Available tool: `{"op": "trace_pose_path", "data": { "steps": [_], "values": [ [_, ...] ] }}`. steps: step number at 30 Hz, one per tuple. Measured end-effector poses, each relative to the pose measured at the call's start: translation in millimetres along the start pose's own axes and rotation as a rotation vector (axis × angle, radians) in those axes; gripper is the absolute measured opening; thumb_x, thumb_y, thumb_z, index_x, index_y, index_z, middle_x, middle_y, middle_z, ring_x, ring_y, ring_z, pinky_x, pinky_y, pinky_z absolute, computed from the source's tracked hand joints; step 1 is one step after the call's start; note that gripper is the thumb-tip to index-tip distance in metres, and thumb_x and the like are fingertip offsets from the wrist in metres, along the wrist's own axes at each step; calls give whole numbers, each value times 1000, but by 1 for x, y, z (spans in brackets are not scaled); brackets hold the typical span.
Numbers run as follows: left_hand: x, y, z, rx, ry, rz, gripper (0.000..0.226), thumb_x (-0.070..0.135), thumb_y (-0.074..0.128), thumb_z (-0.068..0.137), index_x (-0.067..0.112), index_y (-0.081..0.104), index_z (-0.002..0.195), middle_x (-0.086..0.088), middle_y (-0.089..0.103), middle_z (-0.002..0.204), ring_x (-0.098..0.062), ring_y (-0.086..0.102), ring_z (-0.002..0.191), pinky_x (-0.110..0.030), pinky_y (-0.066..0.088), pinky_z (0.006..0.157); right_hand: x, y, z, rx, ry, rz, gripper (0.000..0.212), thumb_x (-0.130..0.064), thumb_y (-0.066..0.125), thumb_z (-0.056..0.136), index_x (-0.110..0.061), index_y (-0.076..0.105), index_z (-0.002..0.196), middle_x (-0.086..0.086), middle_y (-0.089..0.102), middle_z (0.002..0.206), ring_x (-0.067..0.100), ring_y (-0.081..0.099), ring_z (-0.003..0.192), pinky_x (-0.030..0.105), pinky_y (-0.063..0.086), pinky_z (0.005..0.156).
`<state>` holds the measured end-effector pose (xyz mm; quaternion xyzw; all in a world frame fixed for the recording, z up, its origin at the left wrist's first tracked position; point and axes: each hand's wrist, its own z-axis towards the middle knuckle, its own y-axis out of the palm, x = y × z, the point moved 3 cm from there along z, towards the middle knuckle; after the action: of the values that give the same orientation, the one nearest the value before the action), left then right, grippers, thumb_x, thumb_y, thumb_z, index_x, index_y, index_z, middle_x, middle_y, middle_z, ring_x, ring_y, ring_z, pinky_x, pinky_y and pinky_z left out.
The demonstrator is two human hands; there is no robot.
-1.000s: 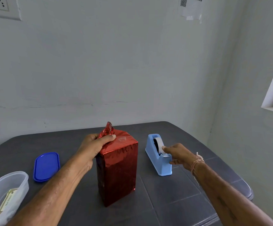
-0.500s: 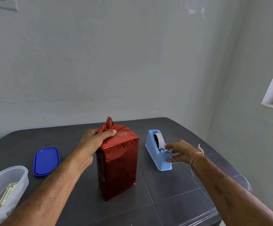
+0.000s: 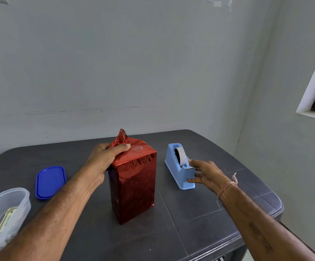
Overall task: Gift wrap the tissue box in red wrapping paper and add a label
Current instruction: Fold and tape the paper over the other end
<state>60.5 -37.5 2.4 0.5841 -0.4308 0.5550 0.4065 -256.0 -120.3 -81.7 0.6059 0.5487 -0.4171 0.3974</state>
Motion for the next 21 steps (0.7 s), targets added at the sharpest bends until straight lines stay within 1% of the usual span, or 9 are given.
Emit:
{"op": "trace_pose_path", "data": {
  "steps": [3,5,7,9,11,13,15,19,21],
  "values": [
    [1,0,0,3,0,0,27,25,86,79,9,76,98,-7,76,81,-16,68,67,-25,50,61,5,-1,-1,4,-1,48,30,-15,74,93,4,63,113,18,61,116,37,68,107,52,63,77],
    [1,0,0,4,0,6,28,25,86,79,9,76,99,-7,76,82,-16,68,68,-25,50,61,8,-2,1,10,7,64,38,-16,77,91,6,63,119,18,60,120,38,66,112,51,64,74],
    [1,0,0,2,0,6,30,25,86,79,8,76,101,-8,76,83,-18,68,69,-26,51,62,11,-2,2,18,6,80,45,-16,79,89,7,61,123,19,58,126,38,66,114,52,64,74],
    [1,0,-1,-1,-3,7,31,25,85,79,7,76,102,-9,76,85,-18,68,70,-26,51,62,15,-3,2,31,-1,97,46,-16,80,88,7,61,122,21,58,129,39,66,114,52,64,78],
    [1,1,-1,-2,-5,4,31,25,85,79,7,75,102,-9,75,86,-18,68,70,-26,50,60,20,-4,0,38,-17,116,39,-15,80,88,7,63,115,22,59,128,39,65,115,50,64,79],
    [1,1,-1,-2,-7,7,30,26,85,79,7,75,101,-9,75,85,-18,68,69,-26,50,61,25,-3,-4,40,-36,133,26,-14,79,89,4,65,101,24,61,126,40,65,116,46,64,76],
    [1,1,0,-3,-8,10,30,26,85,79,7,76,100,-9,75,83,-18,68,68,-26,51,61,31,-1,-8,52,-36,153,19,-13,77,89,0,64,92,24,62,124,39,66,116,41,63,71],
    [0,0,2,1,-12,12,30,27,86,78,7,76,99,-9,76,83,-17,69,68,-26,51,61,35,2,-13,69,-55,214,18,-15,75,91,-1,65,86,19,62,117,35,65,113,29,62,58],
    [0,-1,2,2,-9,19,30,27,86,78,8,76,98,-8,76,82,-17,68,67,-26,51,61,39,2,-12,66,-60,226,18,-16,75,90,-1,67,86,19,63,117,34,66,113,27,63,57]
  ]
}}
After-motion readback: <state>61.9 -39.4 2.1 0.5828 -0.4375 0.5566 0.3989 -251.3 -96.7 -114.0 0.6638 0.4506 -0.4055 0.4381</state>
